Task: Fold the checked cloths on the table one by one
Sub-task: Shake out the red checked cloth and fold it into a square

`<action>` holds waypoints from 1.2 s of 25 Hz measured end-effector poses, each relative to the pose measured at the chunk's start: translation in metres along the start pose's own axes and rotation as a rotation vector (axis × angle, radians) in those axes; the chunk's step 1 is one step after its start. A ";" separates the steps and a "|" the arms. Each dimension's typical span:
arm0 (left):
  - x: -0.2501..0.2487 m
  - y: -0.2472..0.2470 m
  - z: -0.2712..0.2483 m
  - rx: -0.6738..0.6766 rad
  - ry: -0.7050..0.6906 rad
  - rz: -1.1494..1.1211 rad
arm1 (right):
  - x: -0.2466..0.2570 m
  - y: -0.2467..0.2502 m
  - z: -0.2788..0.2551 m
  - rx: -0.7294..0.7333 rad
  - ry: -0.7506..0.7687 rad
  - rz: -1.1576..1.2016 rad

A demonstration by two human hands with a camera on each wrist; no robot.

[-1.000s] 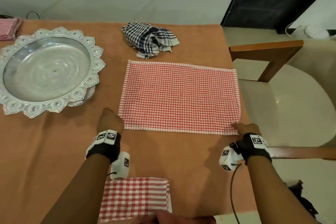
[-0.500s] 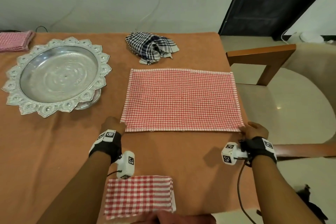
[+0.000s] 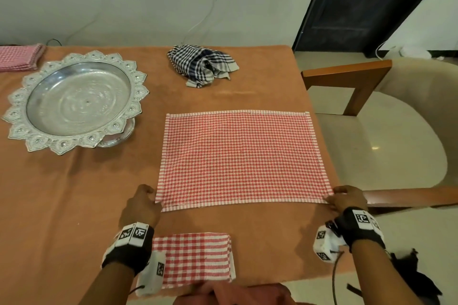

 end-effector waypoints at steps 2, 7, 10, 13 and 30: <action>-0.004 0.000 -0.002 -0.004 -0.009 0.054 | 0.004 0.001 -0.008 -0.004 0.035 -0.063; -0.021 0.001 -0.008 0.002 -0.084 0.087 | 0.015 0.012 -0.025 0.005 0.055 -0.122; -0.059 0.012 -0.009 -0.137 -0.311 0.102 | 0.054 0.024 -0.033 -0.034 0.166 -0.050; -0.126 0.005 -0.003 -0.175 -0.517 0.116 | 0.128 0.000 -0.041 -0.014 0.473 -0.093; -0.237 -0.104 0.109 0.189 -0.562 0.474 | 0.282 -0.211 -0.059 0.380 0.955 -0.736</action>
Point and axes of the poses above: each hand's wrist, its own z-axis towards the middle knuckle, its own y-axis out of the back of the hand, x = y × z, the point moved 10 cm from there along z, towards the middle knuckle, and after that the axes turned 2 degrees about -y, right-handed, at the moved point
